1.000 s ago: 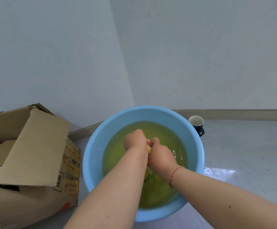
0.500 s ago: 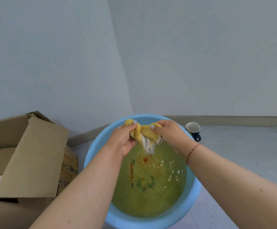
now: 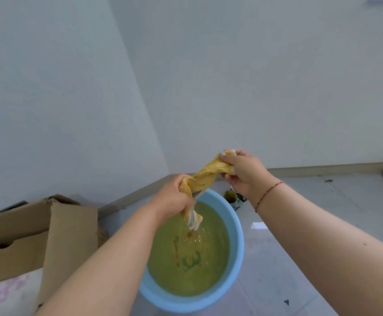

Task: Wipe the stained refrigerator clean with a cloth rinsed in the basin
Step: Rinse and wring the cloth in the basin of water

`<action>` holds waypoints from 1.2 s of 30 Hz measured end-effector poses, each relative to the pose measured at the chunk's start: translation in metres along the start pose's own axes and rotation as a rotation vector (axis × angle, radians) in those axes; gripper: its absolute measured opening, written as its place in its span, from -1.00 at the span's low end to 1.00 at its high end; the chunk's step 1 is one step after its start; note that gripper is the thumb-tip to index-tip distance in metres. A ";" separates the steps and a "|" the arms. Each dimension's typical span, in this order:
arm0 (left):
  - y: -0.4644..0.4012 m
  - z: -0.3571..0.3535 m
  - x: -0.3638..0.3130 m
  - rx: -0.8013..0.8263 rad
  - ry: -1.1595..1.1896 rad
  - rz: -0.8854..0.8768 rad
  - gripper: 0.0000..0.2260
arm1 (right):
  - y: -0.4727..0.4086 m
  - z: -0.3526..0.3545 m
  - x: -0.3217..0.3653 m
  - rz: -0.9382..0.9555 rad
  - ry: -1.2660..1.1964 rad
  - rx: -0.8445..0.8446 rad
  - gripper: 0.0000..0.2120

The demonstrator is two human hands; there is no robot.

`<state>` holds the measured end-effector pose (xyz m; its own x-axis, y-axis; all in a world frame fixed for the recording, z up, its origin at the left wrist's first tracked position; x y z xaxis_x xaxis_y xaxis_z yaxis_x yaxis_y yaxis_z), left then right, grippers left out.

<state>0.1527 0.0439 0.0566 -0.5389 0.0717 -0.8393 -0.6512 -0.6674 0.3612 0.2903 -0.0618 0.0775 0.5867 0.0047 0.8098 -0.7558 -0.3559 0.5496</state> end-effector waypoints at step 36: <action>0.220 -0.137 -0.447 0.442 0.347 -0.198 -0.87 | 0.265 0.252 0.337 0.396 0.178 -0.279 -0.59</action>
<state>0.3233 -0.2366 0.4555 -0.2267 -0.1332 -0.9648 -0.9225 -0.2885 0.2566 0.3615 -0.3899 0.4445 0.1993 0.0879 0.9760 -0.9731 -0.0996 0.2077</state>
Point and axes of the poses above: each hand's wrist, its own y-axis away from the middle knuckle, its own z-axis out of the back of the hand, x = y × z, the point moved 9 cm from there along -y, towards the middle knuckle, and after that the axes turned 13 degrees about -x, right-handed, at the moved point
